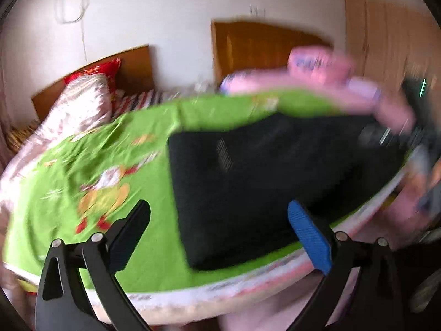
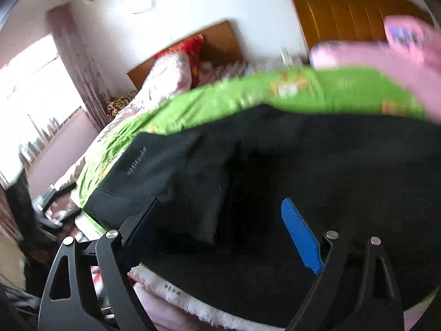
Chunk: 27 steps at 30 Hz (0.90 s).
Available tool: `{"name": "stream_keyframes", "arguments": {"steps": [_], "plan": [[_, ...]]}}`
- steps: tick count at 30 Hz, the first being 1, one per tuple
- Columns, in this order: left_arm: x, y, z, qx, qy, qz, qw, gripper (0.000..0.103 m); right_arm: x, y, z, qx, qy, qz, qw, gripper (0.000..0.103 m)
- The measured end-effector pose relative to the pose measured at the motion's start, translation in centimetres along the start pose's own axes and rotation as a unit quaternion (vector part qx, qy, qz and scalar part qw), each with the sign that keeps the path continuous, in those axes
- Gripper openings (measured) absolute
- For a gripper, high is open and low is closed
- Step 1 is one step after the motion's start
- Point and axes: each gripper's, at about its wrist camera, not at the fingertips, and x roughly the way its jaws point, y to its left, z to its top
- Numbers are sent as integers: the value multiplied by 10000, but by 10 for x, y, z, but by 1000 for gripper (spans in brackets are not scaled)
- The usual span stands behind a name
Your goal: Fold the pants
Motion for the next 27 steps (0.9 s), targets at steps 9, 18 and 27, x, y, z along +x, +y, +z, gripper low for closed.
{"name": "stream_keyframes", "arguments": {"steps": [9, 18, 27], "plan": [[74, -25, 0, -312, 693, -476, 9960, 100, 62, 56, -21, -1320, 645, -303, 9887, 76], [86, -33, -22, 61, 795, -231, 9965, 102, 55, 51, -35, -1326, 489, -168, 9898, 78], [70, -16, 52, -451, 918, -870, 9909, 101, 42, 50, 11, -1438, 584, 30, 9879, 88]]}}
